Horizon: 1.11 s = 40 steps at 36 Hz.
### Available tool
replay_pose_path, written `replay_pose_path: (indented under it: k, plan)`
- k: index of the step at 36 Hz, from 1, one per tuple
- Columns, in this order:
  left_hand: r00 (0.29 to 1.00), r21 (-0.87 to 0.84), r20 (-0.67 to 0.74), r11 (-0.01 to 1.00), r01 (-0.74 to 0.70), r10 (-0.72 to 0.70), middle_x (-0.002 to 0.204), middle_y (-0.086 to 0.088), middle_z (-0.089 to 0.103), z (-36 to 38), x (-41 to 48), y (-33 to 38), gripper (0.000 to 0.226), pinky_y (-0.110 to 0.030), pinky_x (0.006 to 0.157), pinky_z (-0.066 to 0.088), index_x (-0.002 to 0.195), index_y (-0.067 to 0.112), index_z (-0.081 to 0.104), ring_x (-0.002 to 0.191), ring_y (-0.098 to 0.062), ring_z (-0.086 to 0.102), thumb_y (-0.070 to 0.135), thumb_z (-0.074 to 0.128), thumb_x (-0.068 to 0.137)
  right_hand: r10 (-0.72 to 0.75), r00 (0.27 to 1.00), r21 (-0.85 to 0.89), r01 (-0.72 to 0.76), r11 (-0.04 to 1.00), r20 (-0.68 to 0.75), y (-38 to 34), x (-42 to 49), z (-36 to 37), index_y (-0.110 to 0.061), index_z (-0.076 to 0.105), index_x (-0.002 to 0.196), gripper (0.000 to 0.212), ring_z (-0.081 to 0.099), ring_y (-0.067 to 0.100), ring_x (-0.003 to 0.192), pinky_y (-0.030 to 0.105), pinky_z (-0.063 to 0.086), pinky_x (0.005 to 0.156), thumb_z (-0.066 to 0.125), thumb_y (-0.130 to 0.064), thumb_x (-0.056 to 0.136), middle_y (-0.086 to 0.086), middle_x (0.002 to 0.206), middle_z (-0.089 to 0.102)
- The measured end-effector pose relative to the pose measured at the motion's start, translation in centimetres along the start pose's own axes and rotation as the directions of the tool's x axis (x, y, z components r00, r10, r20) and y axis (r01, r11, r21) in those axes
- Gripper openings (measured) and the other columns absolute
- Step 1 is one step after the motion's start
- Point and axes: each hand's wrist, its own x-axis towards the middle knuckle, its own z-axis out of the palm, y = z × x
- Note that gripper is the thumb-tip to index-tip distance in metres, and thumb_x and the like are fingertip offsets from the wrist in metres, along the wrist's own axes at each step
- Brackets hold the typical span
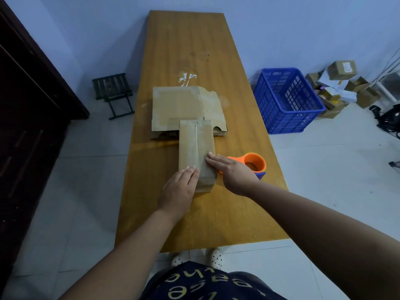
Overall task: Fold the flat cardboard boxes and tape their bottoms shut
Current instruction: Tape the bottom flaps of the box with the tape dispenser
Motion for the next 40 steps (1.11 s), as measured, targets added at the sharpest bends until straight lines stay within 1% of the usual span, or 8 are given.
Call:
replay_pose_path:
  k: [10, 15, 18, 20, 26, 29, 32, 40]
  plan:
    - [1.0, -0.003, 0.003, 1.0, -0.015, 0.015, 0.121, -0.016, 0.064, 0.4, -0.4, -0.4, 0.057, -0.034, 0.095, 0.04, 0.122, 0.002, 0.062, 0.112, -0.03, 0.062, -0.001, 0.08, 0.069, -0.057, 0.996, -0.137, 0.065, 0.988, 0.063, 0.6, 0.1, -0.6, -0.028, 0.014, 0.154, 0.072, 0.022, 0.013, 0.145, 0.029, 0.026, 0.115, 0.054, -0.022, 0.095, -0.01, 0.161, 0.011]
    - [0.996, -0.184, 0.067, 0.981, -0.053, 0.067, 0.142, -0.011, 0.047, 1.0, -1.2, -1.5, 0.069, -0.042, 0.108, 0.032, 0.141, 0.009, 0.044, 0.133, -0.027, 0.042, 0.005, 0.072, 0.078, -0.077, 0.994, -0.181, 0.09, 0.979, 0.079, 0.8, 0.6, -1.3, -0.029, 0.017, 0.154, 0.071, 0.022, 0.014, 0.146, 0.032, 0.025, 0.115, 0.057, -0.03, 0.096, -0.011, 0.16, 0.015]
    - [0.988, -0.411, 0.114, 0.9, 0.142, -0.103, 0.152, -0.001, 0.032, -0.2, -1.3, -1.6, 0.057, -0.033, 0.113, 0.026, 0.148, 0.021, 0.03, 0.14, -0.011, 0.022, 0.02, 0.053, 0.096, -0.075, 0.994, -0.191, 0.09, 0.977, 0.081, 0.8, 0.8, -1.5, -0.032, 0.019, 0.153, 0.069, 0.029, 0.016, 0.143, 0.033, 0.037, 0.108, 0.058, -0.032, 0.095, -0.013, 0.159, 0.017]
    - [0.971, -0.483, 0.107, 0.843, 0.237, -0.212, 0.15, 0.0, 0.036, -1.2, -0.9, -2.1, 0.047, -0.025, 0.109, 0.025, 0.146, 0.023, 0.036, 0.139, -0.012, 0.028, 0.018, 0.044, 0.1, -0.076, 0.993, -0.193, 0.093, 0.977, 0.09, 0.8, 0.8, -1.7, -0.033, 0.02, 0.153, 0.069, 0.032, 0.017, 0.142, 0.033, 0.042, 0.105, 0.058, -0.032, 0.095, -0.014, 0.159, 0.018]
    - [0.977, -0.269, 0.2, 0.954, 0.132, -0.078, 0.145, -0.004, 0.046, -1.5, 0.5, -5.4, 0.052, -0.037, 0.114, 0.031, 0.14, 0.02, 0.046, 0.136, -0.02, 0.039, -0.006, 0.038, 0.095, -0.119, 0.987, -0.211, 0.139, 0.968, 0.105, 1.1, 1.1, -2.1, -0.032, 0.022, 0.152, 0.067, 0.033, 0.018, 0.141, 0.038, 0.042, 0.107, 0.057, -0.035, 0.095, -0.012, 0.159, 0.022]
    - [0.985, -0.193, 0.118, 0.976, -0.101, 0.125, 0.128, -0.006, 0.062, -1.5, 0.6, -6.2, 0.054, -0.04, 0.1, 0.044, 0.127, 0.012, 0.06, 0.118, -0.027, 0.059, -0.01, 0.068, 0.079, -0.12, 0.988, -0.216, 0.139, 0.967, 0.099, 1.2, 1.1, -1.9, -0.033, 0.022, 0.152, 0.067, 0.035, 0.019, 0.14, 0.039, 0.044, 0.106, 0.056, -0.037, 0.095, -0.012, 0.159, 0.022]
    - [0.984, -0.091, 0.074, 0.984, -0.152, 0.159, 0.115, -0.002, 0.069, -1.6, 0.4, -6.3, 0.061, -0.043, 0.079, 0.056, 0.116, 0.015, 0.068, 0.102, -0.027, 0.068, 0.001, 0.087, 0.06, -0.122, 0.989, -0.21, 0.138, 0.968, 0.087, 1.3, 1.0, -1.6, -0.033, 0.021, 0.152, 0.069, 0.038, 0.019, 0.138, 0.038, 0.046, 0.104, 0.057, -0.039, 0.094, -0.012, 0.158, 0.023]
    - [0.991, -0.084, 0.008, 0.988, -0.132, 0.133, 0.11, 0.001, 0.071, -1.5, 0.2, -6.0, 0.058, -0.034, 0.068, 0.054, 0.114, 0.017, 0.069, 0.086, -0.02, 0.068, -0.004, 0.083, 0.062, -0.123, 0.99, -0.219, 0.136, 0.966, 0.069, 1.2, 1.0, -1.4, -0.031, 0.021, 0.152, 0.068, 0.038, 0.018, 0.138, 0.037, 0.044, 0.105, 0.057, -0.036, 0.094, -0.01, 0.158, 0.024]
